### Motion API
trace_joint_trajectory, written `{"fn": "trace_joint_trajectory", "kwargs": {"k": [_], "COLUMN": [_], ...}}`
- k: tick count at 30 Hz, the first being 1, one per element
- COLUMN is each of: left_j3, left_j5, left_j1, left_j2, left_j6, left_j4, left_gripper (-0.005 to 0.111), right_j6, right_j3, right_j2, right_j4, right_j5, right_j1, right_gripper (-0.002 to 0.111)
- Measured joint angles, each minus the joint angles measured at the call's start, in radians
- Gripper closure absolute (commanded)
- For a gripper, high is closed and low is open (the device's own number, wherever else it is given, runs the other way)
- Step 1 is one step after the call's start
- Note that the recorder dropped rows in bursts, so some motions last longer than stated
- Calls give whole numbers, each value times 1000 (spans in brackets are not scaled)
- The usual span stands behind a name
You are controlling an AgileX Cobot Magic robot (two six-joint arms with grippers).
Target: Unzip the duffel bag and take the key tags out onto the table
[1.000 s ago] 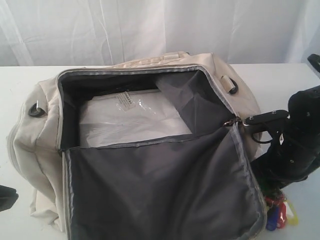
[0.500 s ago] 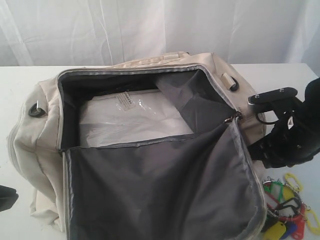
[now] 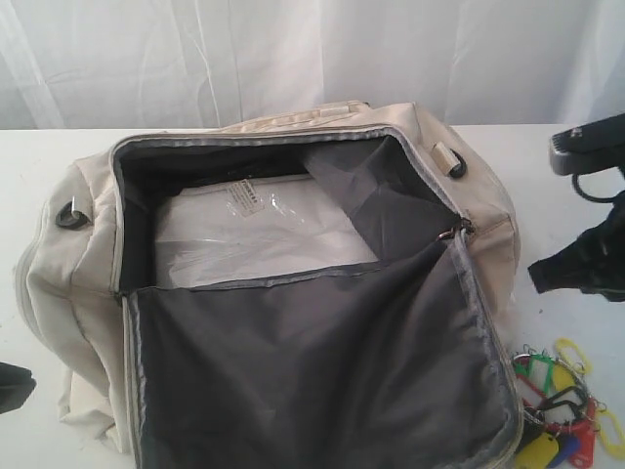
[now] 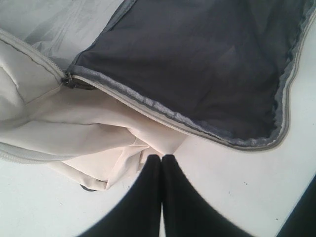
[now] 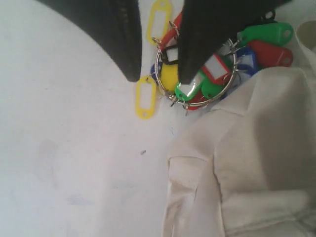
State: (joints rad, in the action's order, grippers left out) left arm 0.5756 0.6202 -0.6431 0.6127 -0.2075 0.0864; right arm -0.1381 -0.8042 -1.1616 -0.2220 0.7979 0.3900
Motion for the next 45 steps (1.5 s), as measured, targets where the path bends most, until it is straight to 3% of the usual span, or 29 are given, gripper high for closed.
{"fn": "trace_joint_trajectory", "kwargs": {"k": [1,12,18,45], "left_j3": [0,0,0,0], "left_j5": [0,0,4,10], "left_j1": [0,0,0,0], "left_j2": [0,0,0,0], "left_j6": [0,-8,-44,-48], "left_j4": [0,0,0,0], "left_gripper": [107,107,107,107], "right_j6": [0,0,0,0], "right_j3": [0,49,57,57], "right_j2": [31,455,575,628], "right_j4": [2,10,115,161], "right_j5": [2,-5,22,30], "right_j1": [0,0,0,0], "right_gripper": [108,108,108,108]}}
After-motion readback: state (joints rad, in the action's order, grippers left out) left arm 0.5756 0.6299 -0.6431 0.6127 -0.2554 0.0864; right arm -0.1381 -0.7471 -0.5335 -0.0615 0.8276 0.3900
